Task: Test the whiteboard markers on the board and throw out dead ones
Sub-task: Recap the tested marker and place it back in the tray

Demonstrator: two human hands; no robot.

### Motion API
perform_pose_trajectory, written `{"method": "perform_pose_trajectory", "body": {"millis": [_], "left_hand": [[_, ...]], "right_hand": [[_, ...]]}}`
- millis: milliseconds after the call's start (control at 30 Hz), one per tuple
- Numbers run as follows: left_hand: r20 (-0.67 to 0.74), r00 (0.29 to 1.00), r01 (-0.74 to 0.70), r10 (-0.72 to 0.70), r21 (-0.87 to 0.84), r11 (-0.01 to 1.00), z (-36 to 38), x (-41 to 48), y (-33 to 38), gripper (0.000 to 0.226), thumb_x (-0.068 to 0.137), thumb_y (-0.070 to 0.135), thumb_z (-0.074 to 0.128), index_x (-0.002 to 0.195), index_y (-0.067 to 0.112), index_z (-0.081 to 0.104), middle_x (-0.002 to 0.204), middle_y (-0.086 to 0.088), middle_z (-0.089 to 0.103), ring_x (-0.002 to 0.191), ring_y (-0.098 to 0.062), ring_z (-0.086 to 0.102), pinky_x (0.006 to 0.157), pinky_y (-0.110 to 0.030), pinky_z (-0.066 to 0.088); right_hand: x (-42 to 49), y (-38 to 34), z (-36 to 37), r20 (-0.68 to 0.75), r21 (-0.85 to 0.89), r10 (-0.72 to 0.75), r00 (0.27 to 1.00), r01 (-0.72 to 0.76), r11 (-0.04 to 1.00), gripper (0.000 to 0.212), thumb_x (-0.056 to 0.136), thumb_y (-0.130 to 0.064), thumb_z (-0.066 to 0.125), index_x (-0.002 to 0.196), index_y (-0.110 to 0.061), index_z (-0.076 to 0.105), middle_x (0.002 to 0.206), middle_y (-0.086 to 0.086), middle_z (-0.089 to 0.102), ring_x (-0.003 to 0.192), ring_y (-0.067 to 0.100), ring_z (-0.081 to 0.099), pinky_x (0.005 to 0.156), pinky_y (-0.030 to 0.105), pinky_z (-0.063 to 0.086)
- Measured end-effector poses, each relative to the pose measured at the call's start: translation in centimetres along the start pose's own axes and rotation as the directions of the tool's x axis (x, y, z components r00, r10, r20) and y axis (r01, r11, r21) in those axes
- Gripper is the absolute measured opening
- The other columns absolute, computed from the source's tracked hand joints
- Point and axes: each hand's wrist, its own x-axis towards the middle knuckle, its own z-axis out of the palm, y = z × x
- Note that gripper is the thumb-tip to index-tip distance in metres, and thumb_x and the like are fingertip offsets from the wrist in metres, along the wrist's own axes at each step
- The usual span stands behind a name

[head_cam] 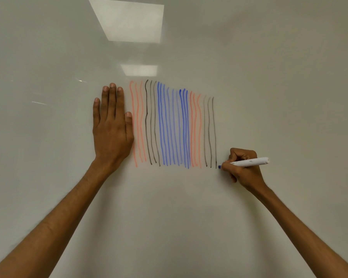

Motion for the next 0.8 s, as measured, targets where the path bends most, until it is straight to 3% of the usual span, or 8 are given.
{"method": "perform_pose_trajectory", "body": {"millis": [67,200,300,433,700,800], "left_hand": [[0.003,1.000,0.002,-0.002,-0.001,1.000,0.0,-0.1,0.0,0.058,0.106,0.026,0.024,0.157,0.004,0.009,0.166,-0.013,0.008,0.154,-0.024,0.003,0.126,-0.042,0.000],[0.003,1.000,-0.001,0.001,-0.007,1.000,-0.1,-0.1,0.0,0.058,0.106,0.026,0.024,0.157,0.004,0.010,0.166,-0.013,0.008,0.154,-0.024,0.004,0.126,-0.043,0.002],[0.006,1.000,0.003,-0.003,-0.005,1.000,-0.1,-0.1,0.0,0.058,0.106,0.026,0.024,0.157,0.004,0.010,0.166,-0.013,0.008,0.154,-0.024,0.004,0.126,-0.044,0.003],[0.008,1.000,0.000,0.000,-0.007,1.000,-0.1,-0.1,0.0,0.058,0.106,0.026,0.025,0.157,0.004,0.009,0.166,-0.013,0.008,0.154,-0.023,0.003,0.126,-0.044,0.002],[0.005,1.000,0.008,-0.008,-0.007,1.000,0.0,-0.2,0.0,0.058,0.105,0.027,0.023,0.157,0.004,0.011,0.166,-0.013,0.009,0.154,-0.023,0.004,0.126,-0.043,0.002],[-0.003,1.000,0.004,-0.004,-0.009,1.000,0.0,-0.2,0.0,0.058,0.105,0.026,0.024,0.157,0.004,0.012,0.166,-0.013,0.010,0.154,-0.024,0.004,0.126,-0.043,0.002]], "right_hand": [[-0.1,0.2,0.0,0.015,-0.021,0.020,1.000,-0.019,1.000,0.030,0.066,-0.012,0.070,0.052,-0.013,0.042,0.045,-0.006,0.045,0.037,0.009,0.044,0.038,0.023,0.037],[0.3,-0.7,-0.2,0.030,0.058,0.015,0.999,-0.017,0.998,0.032,0.068,-0.015,0.073,0.056,-0.004,0.045,0.046,-0.002,0.051,0.037,0.013,0.048,0.037,0.022,0.038],[2.4,-2.7,-0.7,-0.096,0.161,0.010,0.995,0.005,0.987,0.027,0.079,-0.004,0.077,0.066,-0.005,0.053,0.054,0.004,0.061,0.039,0.019,0.054,0.038,0.020,0.037],[6.7,-6.1,-1.2,-0.275,0.218,-0.002,0.961,0.064,0.974,0.021,0.084,-0.008,0.075,0.073,-0.012,0.057,0.066,0.001,0.067,0.043,0.016,0.058,0.039,0.019,0.038],[9.8,-7.0,-0.5,-0.273,0.097,-0.096,0.957,0.127,0.987,0.024,0.085,-0.012,0.074,0.071,-0.012,0.055,0.076,0.009,0.069,0.047,0.021,0.061,0.041,0.023,0.041],[9.2,-6.1,-0.2,-0.273,0.091,-0.112,0.956,0.142,0.986,0.022,0.086,-0.011,0.074,0.075,-0.002,0.056,0.075,0.011,0.069,0.048,0.022,0.062,0.042,0.025,0.043]]}}
